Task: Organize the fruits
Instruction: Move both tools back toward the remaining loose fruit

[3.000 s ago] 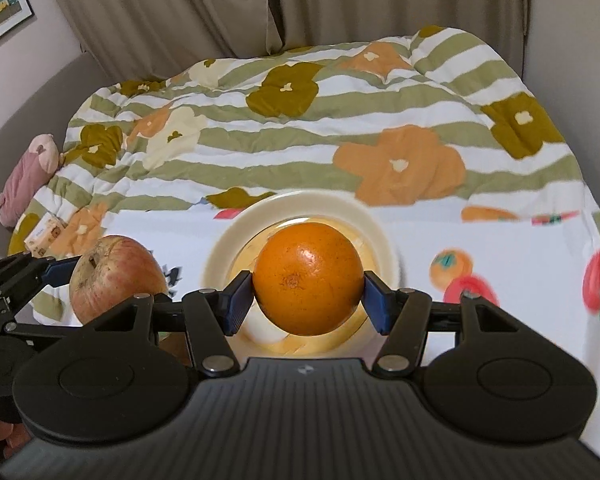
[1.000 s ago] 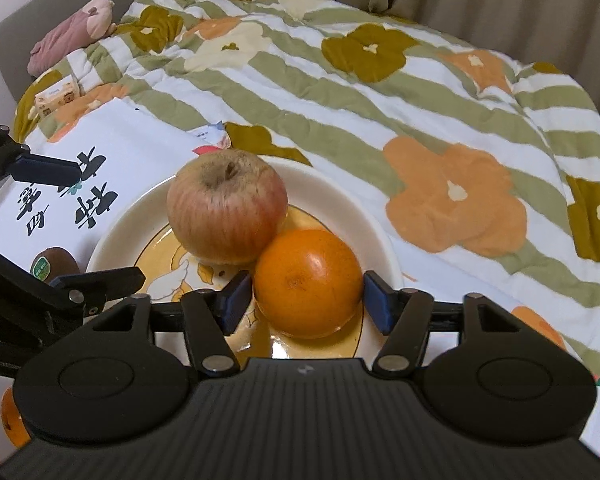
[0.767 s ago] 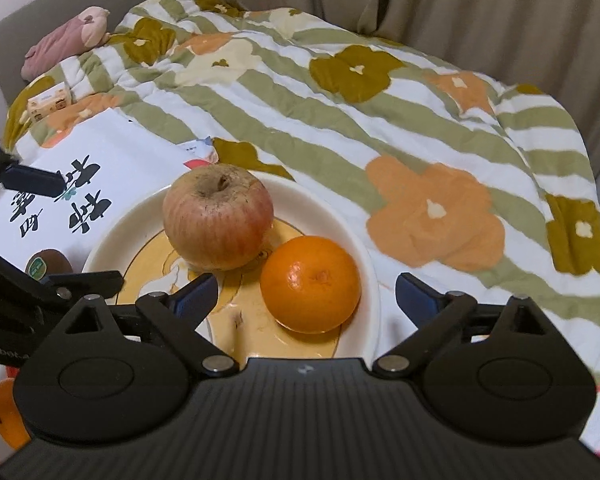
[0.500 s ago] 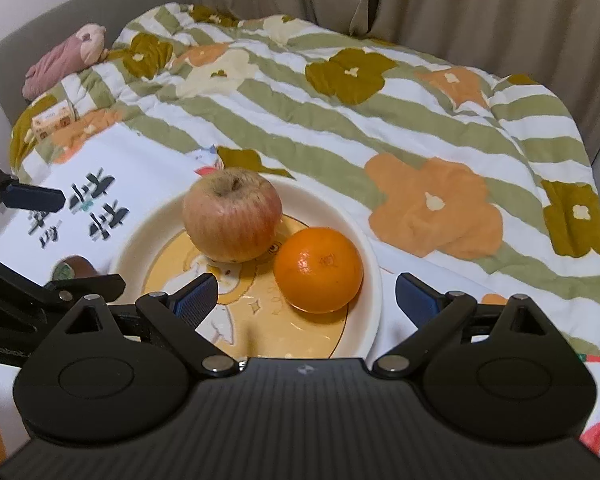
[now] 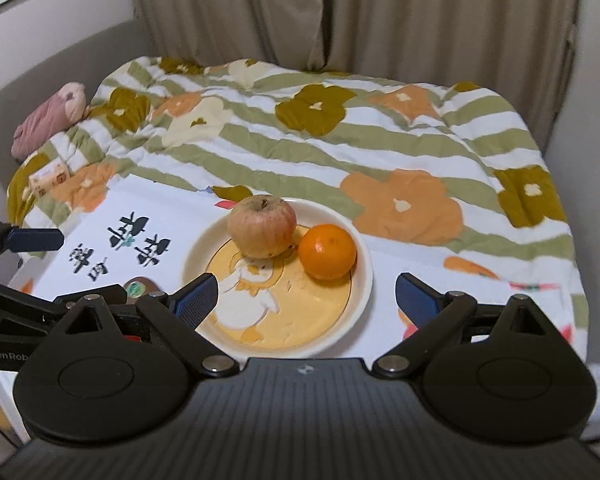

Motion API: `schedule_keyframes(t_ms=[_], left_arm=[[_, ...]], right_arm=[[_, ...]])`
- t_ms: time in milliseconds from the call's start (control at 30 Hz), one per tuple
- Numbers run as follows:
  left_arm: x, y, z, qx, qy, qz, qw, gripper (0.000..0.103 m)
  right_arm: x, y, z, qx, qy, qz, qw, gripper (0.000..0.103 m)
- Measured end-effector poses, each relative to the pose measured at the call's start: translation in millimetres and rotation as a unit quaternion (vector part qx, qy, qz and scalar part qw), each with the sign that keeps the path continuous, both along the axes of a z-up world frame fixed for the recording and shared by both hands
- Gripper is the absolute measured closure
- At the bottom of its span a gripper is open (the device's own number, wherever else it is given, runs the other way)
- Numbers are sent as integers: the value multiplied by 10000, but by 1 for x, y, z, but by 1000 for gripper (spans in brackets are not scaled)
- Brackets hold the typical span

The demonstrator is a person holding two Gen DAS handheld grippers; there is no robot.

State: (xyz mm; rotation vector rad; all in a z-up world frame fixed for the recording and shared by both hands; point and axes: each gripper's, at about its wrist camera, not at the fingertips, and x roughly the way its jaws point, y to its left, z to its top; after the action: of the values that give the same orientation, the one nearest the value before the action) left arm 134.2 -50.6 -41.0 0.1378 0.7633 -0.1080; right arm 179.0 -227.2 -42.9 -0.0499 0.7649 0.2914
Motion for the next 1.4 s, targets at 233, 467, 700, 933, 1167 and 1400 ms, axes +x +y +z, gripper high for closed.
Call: schedule_keyframes(t_ms=[233,467,700,933,1167,1400], left_arm=[[-56,10,15,-145,-379,-233,9989,9],[-92,21,22,-162,-740,-480,9960,8],[-103,28,5,-100,-588,-961,9936,8],[-101,26,-35,232,-546,-1881,9804,8],[-91,17,-78,670,-489,-2544,9635,6],[-69,6,-105,834,-296,-2740,9577,9]], right_arm=[[-69,5,15,211,-27,-492,9986,0],[-126,10,22,405,-47,-963,9945,0],[-159,20,10,485,63,-1393,9890,0],[-172,32,-30,627,313,-1682,9833,0],[-176,44,-73,723,523,-1832,9790,0],[-171,45,-94,743,684,-2156,9712,0]])
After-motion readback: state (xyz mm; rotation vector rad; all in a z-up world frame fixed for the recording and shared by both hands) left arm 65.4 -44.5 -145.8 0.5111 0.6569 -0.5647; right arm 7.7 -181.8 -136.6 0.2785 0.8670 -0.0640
